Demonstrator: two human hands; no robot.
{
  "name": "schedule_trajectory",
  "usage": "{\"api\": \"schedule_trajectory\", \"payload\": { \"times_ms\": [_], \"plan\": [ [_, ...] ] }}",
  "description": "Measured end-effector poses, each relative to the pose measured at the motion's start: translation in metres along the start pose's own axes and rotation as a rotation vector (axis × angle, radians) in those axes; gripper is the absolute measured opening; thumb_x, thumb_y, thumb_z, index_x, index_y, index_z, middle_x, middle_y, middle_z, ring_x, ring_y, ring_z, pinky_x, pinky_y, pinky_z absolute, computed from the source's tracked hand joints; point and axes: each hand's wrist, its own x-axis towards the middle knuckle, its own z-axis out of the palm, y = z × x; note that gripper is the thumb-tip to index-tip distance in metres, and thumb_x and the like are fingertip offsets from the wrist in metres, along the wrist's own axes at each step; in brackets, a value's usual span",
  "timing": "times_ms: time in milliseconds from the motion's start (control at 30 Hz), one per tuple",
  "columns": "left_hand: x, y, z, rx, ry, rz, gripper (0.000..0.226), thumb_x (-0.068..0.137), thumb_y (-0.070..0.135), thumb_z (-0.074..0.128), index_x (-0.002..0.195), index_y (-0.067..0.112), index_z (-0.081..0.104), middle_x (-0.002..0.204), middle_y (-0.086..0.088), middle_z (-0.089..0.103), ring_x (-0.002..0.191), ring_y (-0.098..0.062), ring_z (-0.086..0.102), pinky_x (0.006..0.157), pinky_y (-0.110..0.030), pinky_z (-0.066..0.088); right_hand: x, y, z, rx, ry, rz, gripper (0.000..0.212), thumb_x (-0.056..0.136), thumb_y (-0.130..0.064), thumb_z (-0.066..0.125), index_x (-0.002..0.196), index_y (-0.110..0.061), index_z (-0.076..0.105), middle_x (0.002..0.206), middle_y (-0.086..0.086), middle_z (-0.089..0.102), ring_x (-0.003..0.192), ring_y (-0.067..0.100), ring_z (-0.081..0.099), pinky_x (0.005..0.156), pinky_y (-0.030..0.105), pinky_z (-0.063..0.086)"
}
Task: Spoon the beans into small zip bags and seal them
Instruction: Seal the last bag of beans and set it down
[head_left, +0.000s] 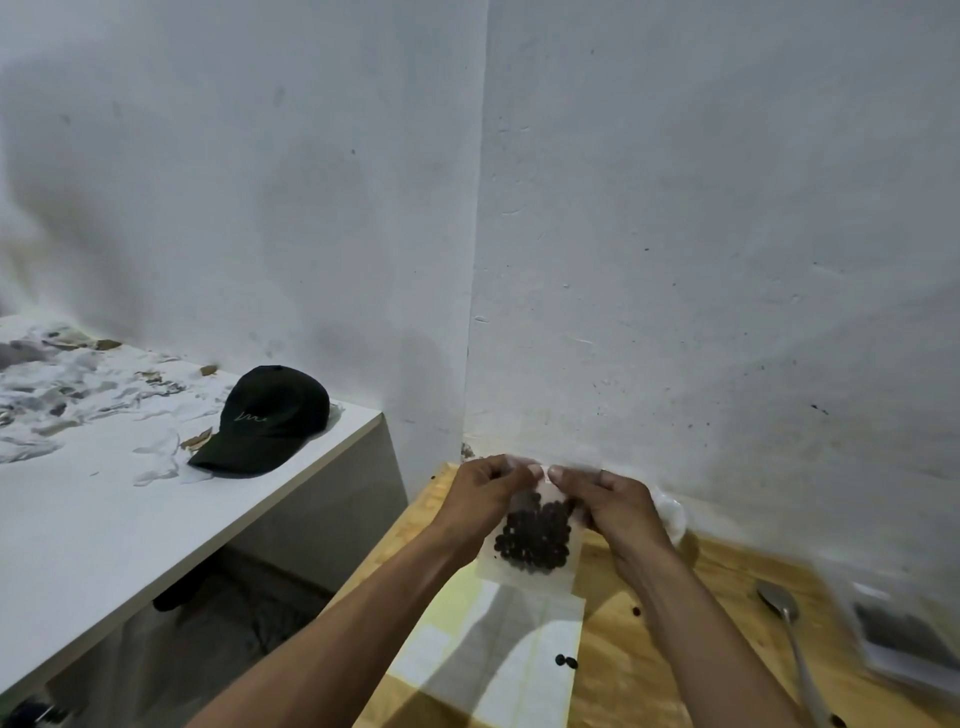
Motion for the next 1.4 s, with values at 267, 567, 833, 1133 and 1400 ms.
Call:
{"api": "schedule_trajectory", "payload": {
  "times_ms": [267, 567, 833, 1133, 1400],
  "plan": [
    [-0.001, 0.006, 0.004, 0.121, 0.000, -0.005, 0.029, 0.098, 0.009, 0.064, 0.070, 0.000, 0.061, 0.066, -0.014, 0.051, 0.057, -0.020, 0.049, 0.054, -0.015, 0.046, -0.001, 0.001, 0.008, -0.021, 0.066, -0.040, 0.006, 0.085, -0.016, 0.078, 0.087, -0.011, 0.080, 0.080, 0.002, 0.079, 0.085, 0.021, 0.074, 0.074, 0.029, 0.055],
    [0.007, 0.010, 0.010, 0.156, 0.074, -0.061, 0.020, 0.096, 0.013, 0.067, 0.078, 0.002, 0.069, 0.064, -0.002, 0.065, 0.061, -0.013, 0.063, 0.064, -0.022, 0.053, 0.000, 0.003, -0.003, 0.017, 0.017, -0.027, 0.018, 0.094, -0.003, 0.065, 0.106, -0.010, 0.077, 0.089, 0.004, 0.079, 0.089, 0.020, 0.070, 0.087, 0.036, 0.055],
    [0.012, 0.003, 0.019, 0.096, 0.011, -0.145, 0.027, 0.091, 0.030, 0.074, 0.092, 0.004, 0.072, 0.088, -0.010, 0.076, 0.075, -0.015, 0.072, 0.063, -0.023, 0.057, -0.006, 0.018, -0.040, -0.039, -0.156, 0.073, 0.024, 0.085, -0.007, 0.078, 0.108, -0.008, 0.072, 0.098, 0.010, 0.079, 0.086, 0.021, 0.075, 0.069, 0.028, 0.060],
    [0.016, -0.021, 0.112, 0.185, -0.109, -0.189, 0.031, 0.076, -0.009, 0.081, 0.102, 0.000, 0.067, 0.082, -0.010, 0.067, 0.062, -0.013, 0.066, 0.051, -0.017, 0.050, -0.011, 0.038, -0.127, -0.159, 0.167, 0.097, 0.042, 0.085, -0.017, 0.079, 0.124, -0.018, 0.061, 0.110, 0.003, 0.072, 0.095, 0.020, 0.072, 0.081, 0.036, 0.060],
    [0.019, -0.045, 0.254, 0.245, -0.310, -0.136, 0.066, 0.078, 0.010, 0.084, 0.136, 0.006, 0.052, 0.100, -0.006, 0.070, 0.090, -0.021, 0.072, 0.085, -0.035, 0.061, -0.031, 0.031, -0.245, -0.364, 0.530, 0.073, 0.060, 0.086, -0.015, 0.079, 0.139, -0.015, 0.051, 0.124, 0.017, 0.065, 0.103, 0.029, 0.067, 0.082, 0.036, 0.055]
  ]
}}
